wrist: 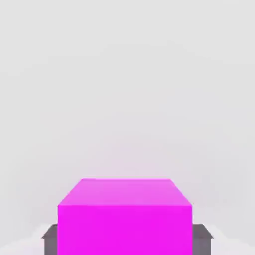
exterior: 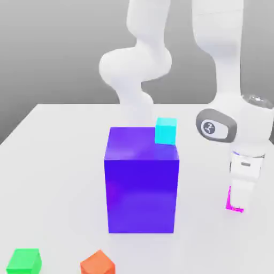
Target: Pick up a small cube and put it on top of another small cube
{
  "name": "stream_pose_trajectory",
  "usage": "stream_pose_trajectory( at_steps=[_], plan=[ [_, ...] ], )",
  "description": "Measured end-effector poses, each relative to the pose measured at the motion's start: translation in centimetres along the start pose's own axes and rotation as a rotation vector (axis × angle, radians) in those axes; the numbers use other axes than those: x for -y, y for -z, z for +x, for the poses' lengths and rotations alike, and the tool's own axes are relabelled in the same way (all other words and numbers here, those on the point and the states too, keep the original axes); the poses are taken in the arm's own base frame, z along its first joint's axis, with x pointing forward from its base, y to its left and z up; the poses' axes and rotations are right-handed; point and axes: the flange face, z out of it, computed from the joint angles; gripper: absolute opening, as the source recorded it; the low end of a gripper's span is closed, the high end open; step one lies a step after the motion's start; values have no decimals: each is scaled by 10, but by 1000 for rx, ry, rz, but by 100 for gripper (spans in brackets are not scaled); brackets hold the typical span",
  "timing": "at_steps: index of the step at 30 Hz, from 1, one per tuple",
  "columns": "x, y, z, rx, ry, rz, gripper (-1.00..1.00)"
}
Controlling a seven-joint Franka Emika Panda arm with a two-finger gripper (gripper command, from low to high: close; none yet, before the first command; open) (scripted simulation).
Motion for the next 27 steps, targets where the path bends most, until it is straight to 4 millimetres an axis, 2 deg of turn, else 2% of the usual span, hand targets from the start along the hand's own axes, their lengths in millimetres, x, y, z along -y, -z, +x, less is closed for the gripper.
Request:
stream_pose_trajectory(
  at_steps=[2,8,10,12,14,16,18,22,27],
  plan=[
    [0,-2,0,0,1,0,-100],
    [0,51,0,0,0,-1,-100],
    [-29,59,20,7,-77,-1,-100],
    [-75,62,46,16,-189,1,-100],
    [-130,64,68,25,-309,4,-100],
    [-189,67,82,32,-427,7,-100],
    [-244,70,87,34,-532,9,-100],
    [-348,79,77,33,-718,12,-100],
    [-465,95,36,19,-926,10,-100]
  ],
)
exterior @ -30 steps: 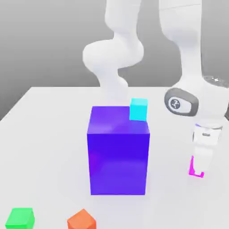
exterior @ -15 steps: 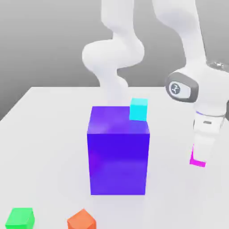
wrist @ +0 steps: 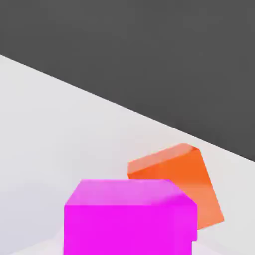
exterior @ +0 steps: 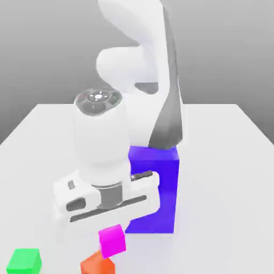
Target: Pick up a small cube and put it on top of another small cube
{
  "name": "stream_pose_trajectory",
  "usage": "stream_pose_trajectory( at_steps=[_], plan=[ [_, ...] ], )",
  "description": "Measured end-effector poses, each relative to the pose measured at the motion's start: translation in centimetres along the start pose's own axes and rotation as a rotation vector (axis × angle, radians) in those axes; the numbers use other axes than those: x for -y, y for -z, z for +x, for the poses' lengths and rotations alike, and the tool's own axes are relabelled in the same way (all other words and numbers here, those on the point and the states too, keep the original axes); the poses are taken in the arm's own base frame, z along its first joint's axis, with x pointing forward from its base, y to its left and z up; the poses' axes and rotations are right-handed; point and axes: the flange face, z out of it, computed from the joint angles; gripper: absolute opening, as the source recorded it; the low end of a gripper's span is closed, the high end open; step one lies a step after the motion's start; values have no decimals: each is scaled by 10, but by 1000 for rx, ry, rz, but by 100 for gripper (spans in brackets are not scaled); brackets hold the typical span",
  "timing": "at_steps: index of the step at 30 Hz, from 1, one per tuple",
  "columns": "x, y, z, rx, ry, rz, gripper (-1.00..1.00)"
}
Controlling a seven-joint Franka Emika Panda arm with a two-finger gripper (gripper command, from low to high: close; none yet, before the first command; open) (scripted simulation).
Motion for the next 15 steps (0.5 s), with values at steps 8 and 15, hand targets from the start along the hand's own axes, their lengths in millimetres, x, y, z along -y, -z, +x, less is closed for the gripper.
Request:
stream_pose_trajectory(
  at_steps=[8,15],
  plan=[
    [-89,-41,46,-18,-161,3,100],
    [-97,-1,49,-22,-173,2,100]
  ],
)
